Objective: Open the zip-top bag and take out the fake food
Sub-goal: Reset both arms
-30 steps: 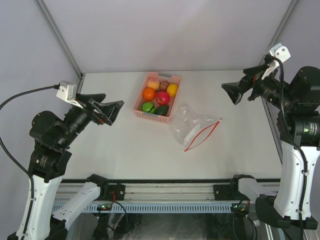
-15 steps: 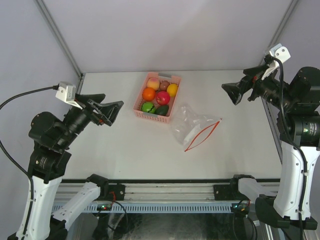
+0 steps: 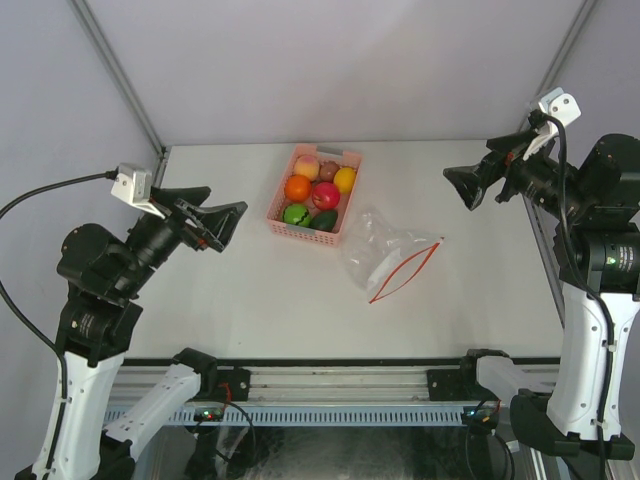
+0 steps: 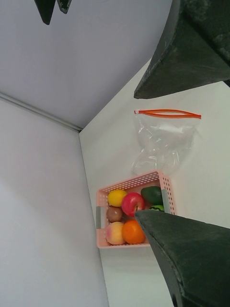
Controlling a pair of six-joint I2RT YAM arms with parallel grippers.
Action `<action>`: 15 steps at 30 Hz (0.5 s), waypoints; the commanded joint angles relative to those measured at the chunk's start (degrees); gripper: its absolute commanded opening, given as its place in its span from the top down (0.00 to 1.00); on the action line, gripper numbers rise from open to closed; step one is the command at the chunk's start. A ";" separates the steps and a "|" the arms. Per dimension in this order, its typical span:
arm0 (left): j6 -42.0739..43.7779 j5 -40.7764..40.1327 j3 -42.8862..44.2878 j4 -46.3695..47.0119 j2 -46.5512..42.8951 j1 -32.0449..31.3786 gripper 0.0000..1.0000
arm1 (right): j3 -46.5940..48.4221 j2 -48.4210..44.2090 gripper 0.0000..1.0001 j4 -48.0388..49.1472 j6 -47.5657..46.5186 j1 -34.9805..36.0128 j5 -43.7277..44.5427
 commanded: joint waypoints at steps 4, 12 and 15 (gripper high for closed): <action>1.36 1.12 -1.44 1.92 0.27 0.35 0.00 | -0.23 -0.78 0.00 1.22 0.04 -0.34 0.01; 1.53 1.02 -1.75 1.81 0.27 0.33 0.00 | -0.31 -0.88 0.00 1.24 -0.07 -0.39 0.27; 1.62 1.13 -1.76 1.75 0.27 0.31 0.00 | -0.31 -0.86 0.00 1.11 -0.16 -0.37 0.39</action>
